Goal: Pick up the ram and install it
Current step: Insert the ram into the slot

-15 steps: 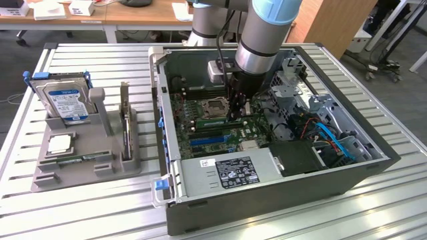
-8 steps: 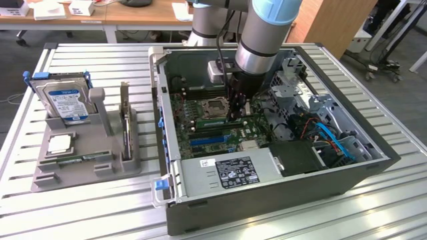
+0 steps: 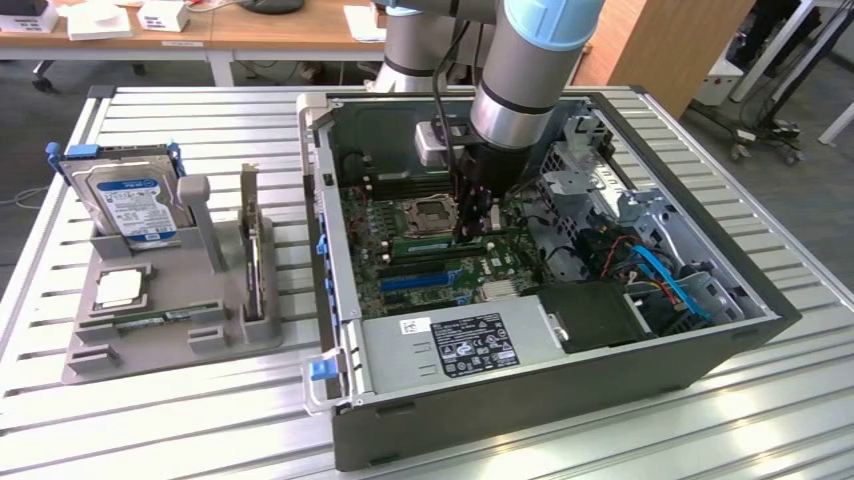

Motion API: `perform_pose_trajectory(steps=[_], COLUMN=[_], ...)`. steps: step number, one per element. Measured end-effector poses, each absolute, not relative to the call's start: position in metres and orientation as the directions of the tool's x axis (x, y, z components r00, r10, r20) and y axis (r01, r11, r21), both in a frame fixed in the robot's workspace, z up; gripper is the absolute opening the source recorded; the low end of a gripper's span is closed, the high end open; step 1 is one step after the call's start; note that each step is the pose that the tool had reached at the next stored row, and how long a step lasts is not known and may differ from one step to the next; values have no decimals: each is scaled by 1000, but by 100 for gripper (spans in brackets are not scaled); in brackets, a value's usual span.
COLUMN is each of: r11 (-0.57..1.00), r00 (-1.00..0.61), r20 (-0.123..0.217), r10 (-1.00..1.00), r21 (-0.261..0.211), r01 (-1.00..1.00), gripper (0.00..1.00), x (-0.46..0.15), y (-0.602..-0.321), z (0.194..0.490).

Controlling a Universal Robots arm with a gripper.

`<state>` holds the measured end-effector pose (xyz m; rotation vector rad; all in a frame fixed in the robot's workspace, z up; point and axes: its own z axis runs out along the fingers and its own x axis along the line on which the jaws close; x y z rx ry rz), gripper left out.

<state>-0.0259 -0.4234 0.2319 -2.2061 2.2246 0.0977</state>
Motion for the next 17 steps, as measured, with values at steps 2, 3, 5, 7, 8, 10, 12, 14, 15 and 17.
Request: perform_pose_trajectory(steps=[2, 3, 5, 7, 8, 10, 12, 14, 15, 17], r11=[9, 10, 11, 12, 12, 12, 12, 12, 12, 12], r00=[-11, -12, -13, -13, -14, -14, -14, -14, -14, -14], r20=[-49, -49, -49, -49, -49, -49, -49, -49, -49, -49], r10=[-999, -999, -999, -999, -999, -999, -999, -999, -999, -999], r21=[39, 39, 39, 39, 39, 39, 39, 39, 39, 39], r01=[-999, -999, -999, -999, -999, -999, -999, -999, -999, -999], gripper=[11, 11, 11, 11, 11, 11, 11, 11, 11, 11], x=[-26, -26, -26, -26, -26, -26, -26, -25, -25, -25], y=[-423, -423, -423, -423, -423, -423, -423, -423, -423, -423], z=[232, 232, 232, 232, 232, 232, 232, 232, 232, 232])
